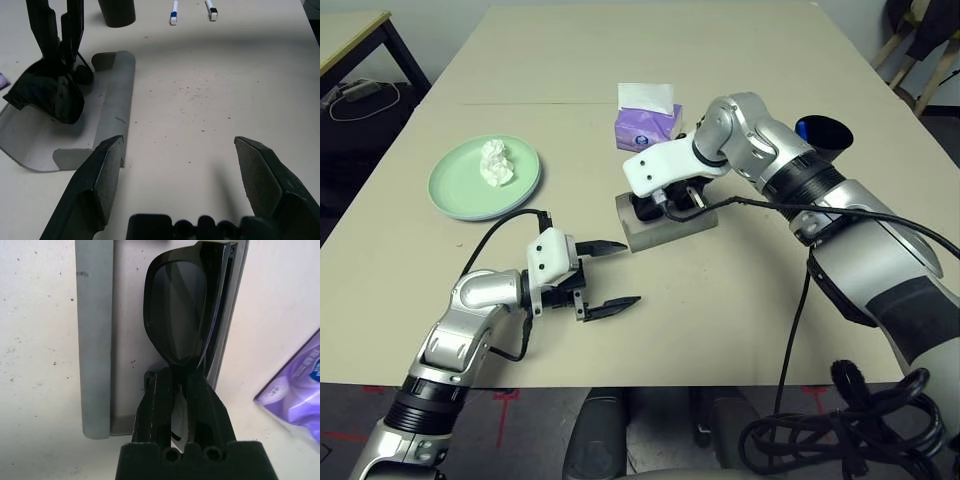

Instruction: Organize and tidy the items on the table.

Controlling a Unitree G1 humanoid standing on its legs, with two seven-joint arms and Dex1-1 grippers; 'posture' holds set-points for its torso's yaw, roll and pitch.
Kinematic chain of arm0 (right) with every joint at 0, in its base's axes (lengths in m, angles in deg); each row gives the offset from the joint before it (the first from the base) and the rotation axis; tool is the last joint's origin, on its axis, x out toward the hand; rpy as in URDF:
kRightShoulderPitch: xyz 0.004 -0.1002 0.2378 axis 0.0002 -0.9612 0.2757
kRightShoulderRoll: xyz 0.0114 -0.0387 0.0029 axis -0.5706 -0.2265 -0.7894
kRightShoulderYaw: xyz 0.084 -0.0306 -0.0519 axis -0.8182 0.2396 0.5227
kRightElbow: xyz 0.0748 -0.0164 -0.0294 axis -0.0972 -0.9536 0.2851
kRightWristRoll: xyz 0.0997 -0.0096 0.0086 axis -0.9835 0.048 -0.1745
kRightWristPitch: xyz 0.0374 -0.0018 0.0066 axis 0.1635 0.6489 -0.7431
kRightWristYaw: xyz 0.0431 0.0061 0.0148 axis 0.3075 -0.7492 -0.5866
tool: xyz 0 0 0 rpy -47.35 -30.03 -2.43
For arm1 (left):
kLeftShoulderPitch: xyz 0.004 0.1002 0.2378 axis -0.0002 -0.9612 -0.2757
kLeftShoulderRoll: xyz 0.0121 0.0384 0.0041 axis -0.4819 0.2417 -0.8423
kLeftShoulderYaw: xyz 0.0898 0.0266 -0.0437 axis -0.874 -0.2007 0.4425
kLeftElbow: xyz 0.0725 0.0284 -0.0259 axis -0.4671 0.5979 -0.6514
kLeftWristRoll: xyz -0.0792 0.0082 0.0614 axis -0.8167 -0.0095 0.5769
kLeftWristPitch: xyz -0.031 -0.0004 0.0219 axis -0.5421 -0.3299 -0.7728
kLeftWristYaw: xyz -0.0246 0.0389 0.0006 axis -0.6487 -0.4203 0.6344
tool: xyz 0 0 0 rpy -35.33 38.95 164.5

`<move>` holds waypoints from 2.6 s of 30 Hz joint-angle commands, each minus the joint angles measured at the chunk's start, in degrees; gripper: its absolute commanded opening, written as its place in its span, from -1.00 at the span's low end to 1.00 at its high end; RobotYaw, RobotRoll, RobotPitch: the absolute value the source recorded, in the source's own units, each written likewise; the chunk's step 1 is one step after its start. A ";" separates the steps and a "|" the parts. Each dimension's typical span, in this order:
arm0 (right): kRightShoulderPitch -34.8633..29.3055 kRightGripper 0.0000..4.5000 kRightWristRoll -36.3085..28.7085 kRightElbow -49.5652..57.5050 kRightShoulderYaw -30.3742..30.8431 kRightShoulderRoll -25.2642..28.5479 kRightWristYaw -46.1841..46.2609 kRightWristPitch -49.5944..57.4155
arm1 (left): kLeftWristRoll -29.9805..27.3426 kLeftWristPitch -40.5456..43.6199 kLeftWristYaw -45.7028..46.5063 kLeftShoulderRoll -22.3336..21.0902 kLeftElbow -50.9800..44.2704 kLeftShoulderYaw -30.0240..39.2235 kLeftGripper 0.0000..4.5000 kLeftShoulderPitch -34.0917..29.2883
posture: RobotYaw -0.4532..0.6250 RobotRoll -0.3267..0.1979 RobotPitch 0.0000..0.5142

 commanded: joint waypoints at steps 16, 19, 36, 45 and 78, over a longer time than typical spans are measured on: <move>-0.11 -0.88 -2.99 1.94 -1.14 0.92 -5.86 2.73 | 0.94 -1.31 0.01 0.46 1.40 -1.35 1.00 0.38 | 0.22 0.25 -0.49; -0.50 -0.88 -2.53 1.01 -0.35 0.61 -5.98 2.56 | 0.98 -1.41 0.04 0.37 1.62 -1.28 1.00 0.62 | 0.23 0.25 -0.48; -2.41 -0.88 -1.58 0.49 0.86 -0.27 -6.44 1.93 | 0.62 3.20 8.18 1.65 0.17 2.86 1.00 0.80 | 0.28 0.25 -0.45; -2.52 -0.88 -1.24 -0.55 0.85 -0.75 -7.36 1.99 | 1.31 2.32 8.83 1.12 0.44 2.95 1.00 1.00 | 0.29 0.25 -0.45; -14.14 0.99 -16.39 24.16 -17.63 10.25 -6.44 24.94 | 0.32 1.84 5.75 -0.78 4.03 3.91 1.00 3.19 | 0.05 0.25 -0.62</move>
